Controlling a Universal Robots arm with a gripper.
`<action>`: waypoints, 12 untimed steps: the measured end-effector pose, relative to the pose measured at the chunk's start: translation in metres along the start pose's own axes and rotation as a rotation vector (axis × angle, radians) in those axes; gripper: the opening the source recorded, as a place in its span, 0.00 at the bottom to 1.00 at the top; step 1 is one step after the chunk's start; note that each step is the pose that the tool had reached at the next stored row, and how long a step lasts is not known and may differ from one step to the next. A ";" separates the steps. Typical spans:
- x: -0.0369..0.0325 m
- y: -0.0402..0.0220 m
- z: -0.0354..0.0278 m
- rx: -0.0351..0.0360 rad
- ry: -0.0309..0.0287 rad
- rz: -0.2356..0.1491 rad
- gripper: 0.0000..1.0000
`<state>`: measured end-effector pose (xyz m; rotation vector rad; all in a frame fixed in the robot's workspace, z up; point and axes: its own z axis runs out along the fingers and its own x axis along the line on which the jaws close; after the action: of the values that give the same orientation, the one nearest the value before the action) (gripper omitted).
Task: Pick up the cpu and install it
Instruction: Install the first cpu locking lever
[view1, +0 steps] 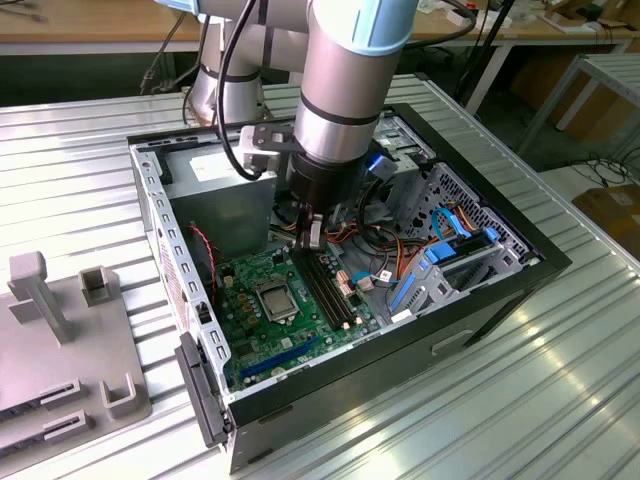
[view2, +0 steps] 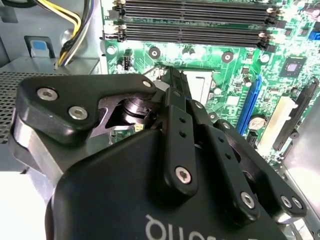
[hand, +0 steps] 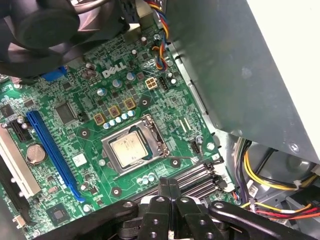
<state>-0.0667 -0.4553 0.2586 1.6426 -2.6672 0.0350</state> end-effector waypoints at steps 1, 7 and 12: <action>-0.0010 0.0000 0.0003 -0.0005 -0.0010 0.000 0.11; -0.0092 0.0003 0.0035 -0.0077 -0.0150 0.000 0.11; -0.0104 -0.0003 0.0047 -0.0234 -0.0465 0.000 0.11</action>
<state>-0.0617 -0.4463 0.2538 1.6569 -2.6904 -0.0347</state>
